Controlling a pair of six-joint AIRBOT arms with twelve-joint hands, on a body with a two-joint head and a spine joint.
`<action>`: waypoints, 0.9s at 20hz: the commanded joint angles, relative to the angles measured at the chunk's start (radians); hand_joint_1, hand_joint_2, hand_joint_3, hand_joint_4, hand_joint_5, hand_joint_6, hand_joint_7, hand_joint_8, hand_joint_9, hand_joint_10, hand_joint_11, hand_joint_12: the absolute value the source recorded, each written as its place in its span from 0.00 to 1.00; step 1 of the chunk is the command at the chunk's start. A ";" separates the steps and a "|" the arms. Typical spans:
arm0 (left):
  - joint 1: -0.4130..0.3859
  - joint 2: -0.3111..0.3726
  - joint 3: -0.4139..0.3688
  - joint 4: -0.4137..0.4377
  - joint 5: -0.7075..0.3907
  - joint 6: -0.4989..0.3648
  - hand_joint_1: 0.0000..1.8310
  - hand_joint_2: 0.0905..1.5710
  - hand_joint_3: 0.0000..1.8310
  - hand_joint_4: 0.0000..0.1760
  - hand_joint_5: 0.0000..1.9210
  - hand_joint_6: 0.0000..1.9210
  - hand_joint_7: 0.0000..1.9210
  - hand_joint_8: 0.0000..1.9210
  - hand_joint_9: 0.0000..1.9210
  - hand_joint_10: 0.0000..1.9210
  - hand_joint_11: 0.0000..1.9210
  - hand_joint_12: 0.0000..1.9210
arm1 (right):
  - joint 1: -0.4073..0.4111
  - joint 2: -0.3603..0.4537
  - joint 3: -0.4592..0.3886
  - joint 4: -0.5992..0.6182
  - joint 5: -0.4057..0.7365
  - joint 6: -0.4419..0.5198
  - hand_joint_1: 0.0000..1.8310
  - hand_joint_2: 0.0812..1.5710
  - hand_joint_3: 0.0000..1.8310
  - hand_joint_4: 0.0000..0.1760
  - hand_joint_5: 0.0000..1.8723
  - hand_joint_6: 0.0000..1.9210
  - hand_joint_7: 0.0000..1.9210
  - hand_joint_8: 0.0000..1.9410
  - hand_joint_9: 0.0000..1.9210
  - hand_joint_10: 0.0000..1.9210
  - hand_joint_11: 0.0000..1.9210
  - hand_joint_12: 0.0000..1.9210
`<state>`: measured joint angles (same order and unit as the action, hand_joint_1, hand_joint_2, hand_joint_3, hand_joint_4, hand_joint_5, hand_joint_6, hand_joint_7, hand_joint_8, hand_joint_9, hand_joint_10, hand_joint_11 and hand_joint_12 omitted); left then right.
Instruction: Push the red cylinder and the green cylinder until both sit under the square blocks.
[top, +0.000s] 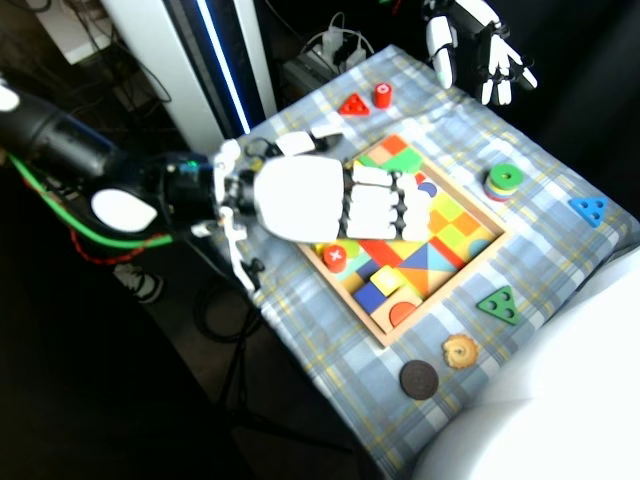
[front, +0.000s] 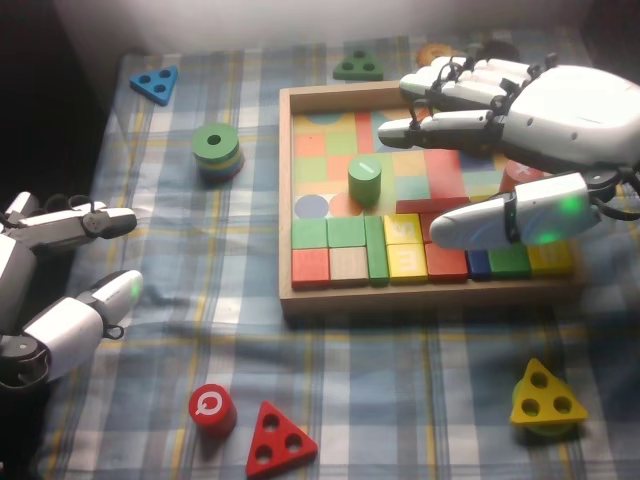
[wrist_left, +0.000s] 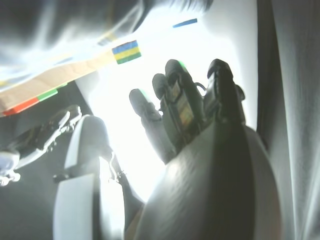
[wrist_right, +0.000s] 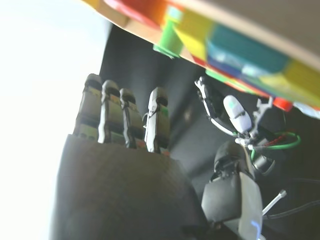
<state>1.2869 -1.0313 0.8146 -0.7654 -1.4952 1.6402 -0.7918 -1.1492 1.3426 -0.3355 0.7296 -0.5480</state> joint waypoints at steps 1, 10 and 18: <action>-0.009 -0.003 0.007 0.040 -0.115 -0.010 0.51 0.75 0.00 0.00 0.42 0.00 0.30 0.00 0.25 0.01 0.00 0.00 | 0.014 -0.014 0.004 0.018 0.096 0.007 0.00 0.58 0.00 0.70 0.13 0.00 0.00 0.00 0.00 0.00 0.00 0.00; -0.009 -0.003 0.007 0.041 -0.113 -0.014 0.49 0.76 0.00 0.00 0.42 0.00 0.30 0.00 0.25 0.01 0.00 0.00 | 0.014 -0.074 0.055 0.016 0.065 0.007 0.00 0.64 0.00 0.51 0.18 0.00 0.00 0.00 0.00 0.00 0.00 0.00; -0.009 -0.003 0.008 0.042 -0.113 -0.018 0.47 0.77 0.00 0.00 0.40 0.00 0.27 0.00 0.23 0.00 0.00 0.00 | 0.014 -0.097 0.074 0.016 0.052 0.007 0.00 0.63 0.00 0.39 0.18 0.01 0.00 0.00 0.00 0.00 0.00 0.00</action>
<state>1.2869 -1.0321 0.8146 -0.7639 -1.4940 1.6325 -0.7845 -1.2335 1.4117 -0.3492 0.6998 -0.5507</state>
